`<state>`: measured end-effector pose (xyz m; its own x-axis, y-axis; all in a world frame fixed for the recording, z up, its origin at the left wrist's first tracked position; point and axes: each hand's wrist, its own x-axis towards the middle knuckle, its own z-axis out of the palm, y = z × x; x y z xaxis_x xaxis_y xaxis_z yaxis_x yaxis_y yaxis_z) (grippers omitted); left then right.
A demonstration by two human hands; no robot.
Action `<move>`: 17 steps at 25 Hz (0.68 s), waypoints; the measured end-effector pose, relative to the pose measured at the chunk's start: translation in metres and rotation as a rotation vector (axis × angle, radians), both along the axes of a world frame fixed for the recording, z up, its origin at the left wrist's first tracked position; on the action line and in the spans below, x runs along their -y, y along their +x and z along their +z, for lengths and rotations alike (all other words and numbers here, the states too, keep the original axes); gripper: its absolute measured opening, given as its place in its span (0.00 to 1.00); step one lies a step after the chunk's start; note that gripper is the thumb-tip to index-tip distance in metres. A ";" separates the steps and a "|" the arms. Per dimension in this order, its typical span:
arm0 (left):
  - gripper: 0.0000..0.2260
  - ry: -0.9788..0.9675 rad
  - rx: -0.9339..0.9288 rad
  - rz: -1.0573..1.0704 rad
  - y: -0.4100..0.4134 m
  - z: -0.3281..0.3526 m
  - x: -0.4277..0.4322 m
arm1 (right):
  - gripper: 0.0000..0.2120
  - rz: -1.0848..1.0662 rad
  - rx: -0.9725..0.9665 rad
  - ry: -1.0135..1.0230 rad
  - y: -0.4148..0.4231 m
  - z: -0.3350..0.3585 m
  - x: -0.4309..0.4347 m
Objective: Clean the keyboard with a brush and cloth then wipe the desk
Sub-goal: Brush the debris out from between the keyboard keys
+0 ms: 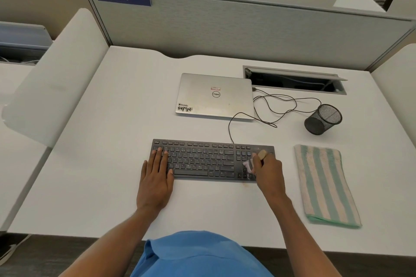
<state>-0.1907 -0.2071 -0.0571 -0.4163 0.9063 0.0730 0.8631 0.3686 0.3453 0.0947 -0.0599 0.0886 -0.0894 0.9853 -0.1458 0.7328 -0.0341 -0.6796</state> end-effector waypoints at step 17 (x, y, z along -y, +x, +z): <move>0.29 -0.002 -0.004 0.001 0.000 0.000 0.000 | 0.21 0.087 0.083 -0.082 0.008 -0.003 0.011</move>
<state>-0.1902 -0.2072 -0.0571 -0.4166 0.9062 0.0730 0.8643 0.3699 0.3409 0.1027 -0.0711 0.0856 -0.1580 0.9588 -0.2361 0.7892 -0.0210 -0.6137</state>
